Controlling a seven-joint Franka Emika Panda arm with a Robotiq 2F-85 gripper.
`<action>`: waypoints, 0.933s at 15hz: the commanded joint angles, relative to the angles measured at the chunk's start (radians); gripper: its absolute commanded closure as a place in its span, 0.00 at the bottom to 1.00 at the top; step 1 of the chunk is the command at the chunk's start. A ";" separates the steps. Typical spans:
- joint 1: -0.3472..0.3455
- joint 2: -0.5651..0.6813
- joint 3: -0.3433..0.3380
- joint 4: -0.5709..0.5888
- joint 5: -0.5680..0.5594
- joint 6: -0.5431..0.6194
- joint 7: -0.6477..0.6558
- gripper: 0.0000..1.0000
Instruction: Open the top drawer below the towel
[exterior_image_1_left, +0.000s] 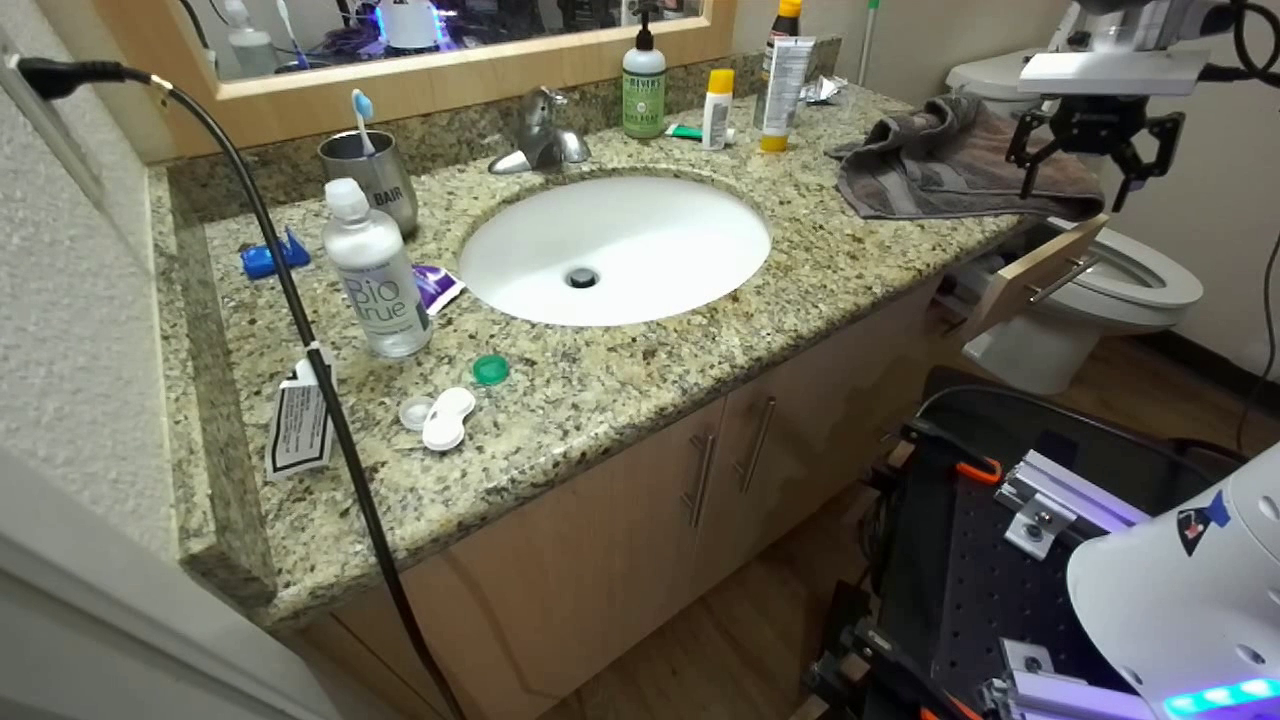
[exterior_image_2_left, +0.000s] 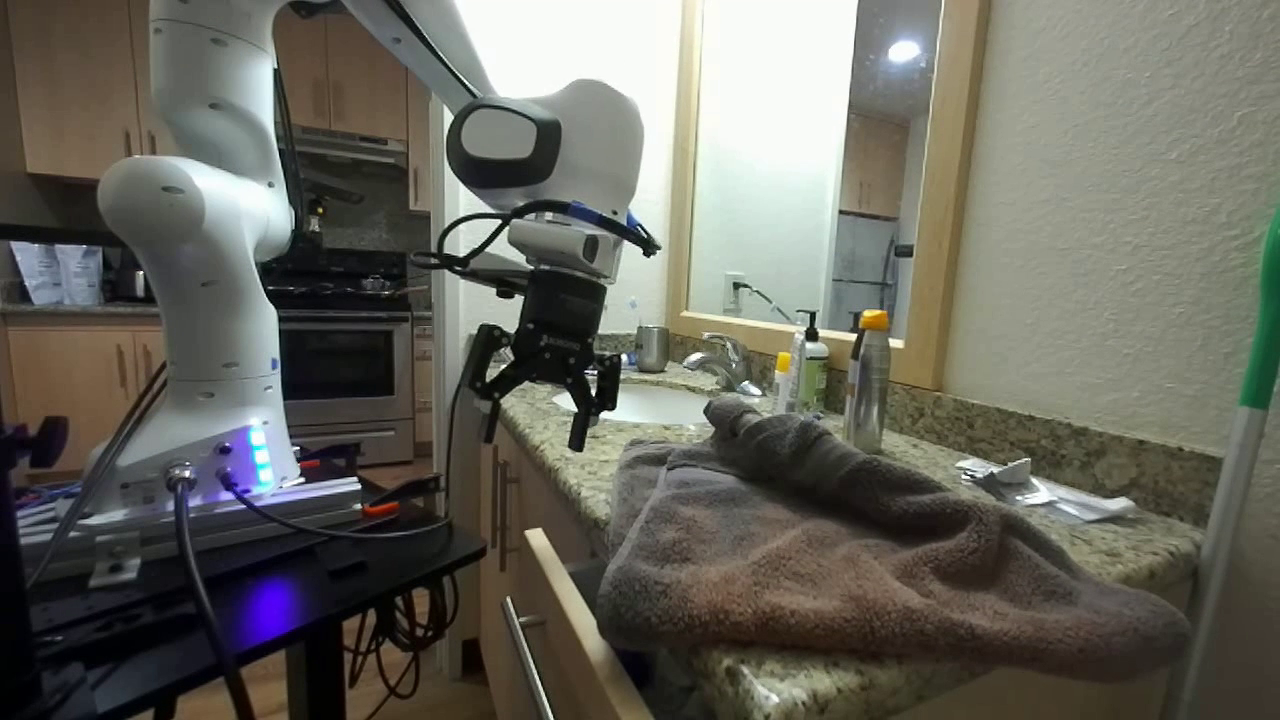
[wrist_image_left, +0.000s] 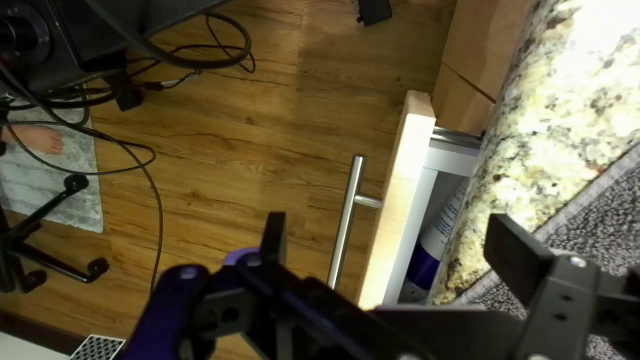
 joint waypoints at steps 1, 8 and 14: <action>0.011 0.015 -0.015 -0.018 0.041 0.040 0.013 0.00; -0.036 0.126 -0.122 -0.079 0.113 0.280 -0.015 0.00; -0.014 0.339 -0.196 -0.034 0.246 0.382 -0.042 0.00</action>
